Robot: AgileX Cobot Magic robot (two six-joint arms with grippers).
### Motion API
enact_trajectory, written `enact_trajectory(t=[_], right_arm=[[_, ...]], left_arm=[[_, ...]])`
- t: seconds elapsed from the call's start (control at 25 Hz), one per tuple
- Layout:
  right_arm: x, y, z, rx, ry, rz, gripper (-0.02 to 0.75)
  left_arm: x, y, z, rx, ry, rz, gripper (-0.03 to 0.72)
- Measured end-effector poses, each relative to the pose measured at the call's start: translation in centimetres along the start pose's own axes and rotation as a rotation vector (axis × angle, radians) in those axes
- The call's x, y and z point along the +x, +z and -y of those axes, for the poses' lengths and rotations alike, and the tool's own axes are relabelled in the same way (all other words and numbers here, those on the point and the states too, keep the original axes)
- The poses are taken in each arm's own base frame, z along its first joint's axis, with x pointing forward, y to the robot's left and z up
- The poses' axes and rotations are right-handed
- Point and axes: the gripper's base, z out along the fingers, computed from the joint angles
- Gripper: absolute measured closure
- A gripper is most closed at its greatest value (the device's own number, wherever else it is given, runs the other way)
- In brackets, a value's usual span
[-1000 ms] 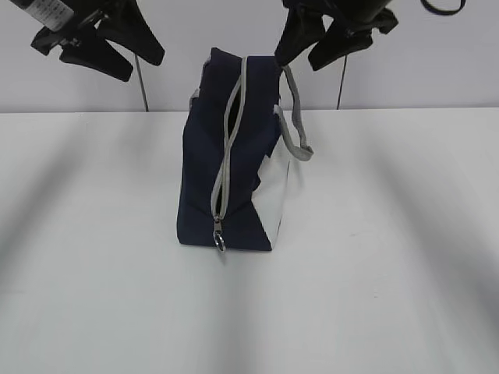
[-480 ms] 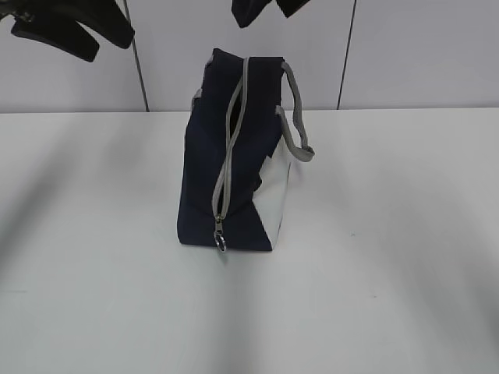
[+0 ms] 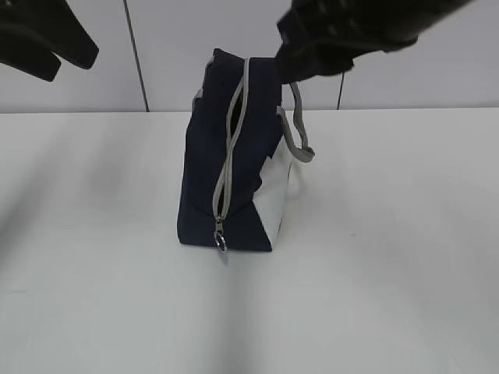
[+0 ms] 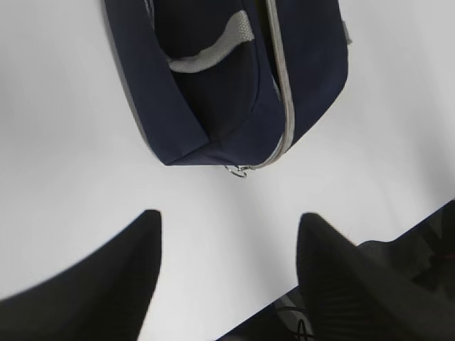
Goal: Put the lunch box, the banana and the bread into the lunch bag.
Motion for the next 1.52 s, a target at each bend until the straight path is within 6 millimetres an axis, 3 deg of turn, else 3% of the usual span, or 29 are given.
enact_trajectory(t=[0.08, 0.24, 0.32, 0.48, 1.04, 1.28, 1.52], right_arm=[[2.1, -0.6, -0.2, 0.008, -0.02, 0.115, 0.312], [7.2, 0.3, -0.6, 0.025, -0.044, 0.32, 0.312], [9.8, 1.6, -0.9, 0.028, -0.049, 0.356, 0.312], [13.0, 3.8, -1.2, 0.026, -0.051, 0.366, 0.312], [15.2, 10.7, -1.7, -0.018, 0.007, 0.295, 0.317], [15.8, 13.2, -2.8, -0.117, -0.102, 0.317, 0.381], [17.2, 15.8, -3.7, -0.199, -0.154, 0.317, 0.39]], left_arm=[[0.6, -0.3, 0.2, 0.002, -0.001, 0.0, 0.264], [1.2, -0.3, 0.2, 0.006, -0.006, -0.01, 0.264], [1.3, -0.4, 0.3, 0.009, -0.008, -0.01, 0.264], [1.3, -0.4, 0.3, 0.013, -0.009, -0.007, 0.265], [1.2, -0.1, 0.2, 0.013, -0.013, -0.015, 0.304], [1.3, -0.1, 0.1, 0.008, -0.011, -0.016, 0.308], [1.3, -0.1, 0.1, 0.006, -0.01, -0.016, 0.31]])
